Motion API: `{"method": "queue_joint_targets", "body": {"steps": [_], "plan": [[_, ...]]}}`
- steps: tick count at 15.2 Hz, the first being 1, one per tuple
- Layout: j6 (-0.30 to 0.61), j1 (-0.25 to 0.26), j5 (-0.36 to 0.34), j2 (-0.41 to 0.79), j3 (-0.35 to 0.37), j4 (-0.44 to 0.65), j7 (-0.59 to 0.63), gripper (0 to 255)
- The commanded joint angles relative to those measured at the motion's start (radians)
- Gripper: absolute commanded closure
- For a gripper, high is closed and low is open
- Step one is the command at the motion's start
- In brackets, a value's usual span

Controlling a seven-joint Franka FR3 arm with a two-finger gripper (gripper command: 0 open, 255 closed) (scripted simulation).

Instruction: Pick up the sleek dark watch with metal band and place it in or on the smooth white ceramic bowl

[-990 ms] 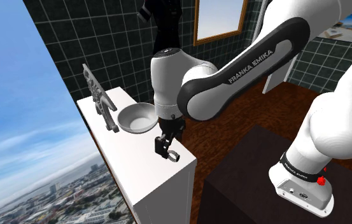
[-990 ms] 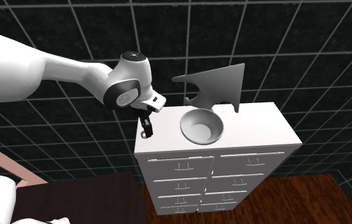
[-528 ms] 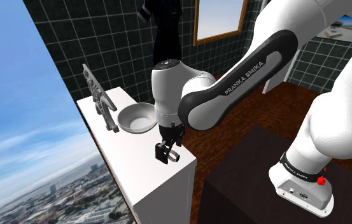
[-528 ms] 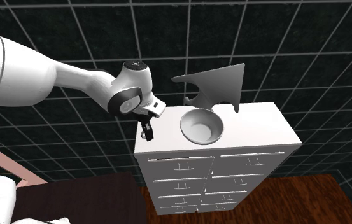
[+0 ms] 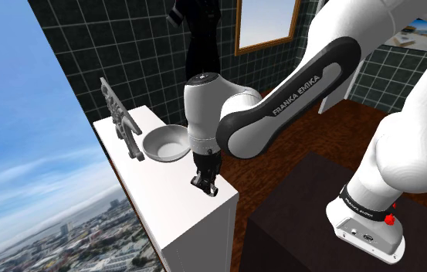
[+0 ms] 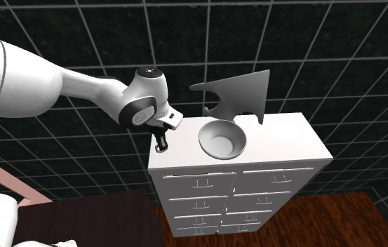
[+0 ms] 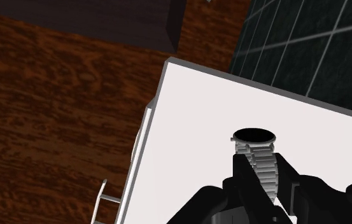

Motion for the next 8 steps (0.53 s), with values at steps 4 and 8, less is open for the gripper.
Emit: {"method": "queue_joint_targets", "body": {"steps": [4,8], "plan": [[0.000,0.000,0.000,0.001,0.000,0.000,0.000,255],[-0.014,0.000,0.006,-0.011,0.000,0.004,-0.004,255]]}}
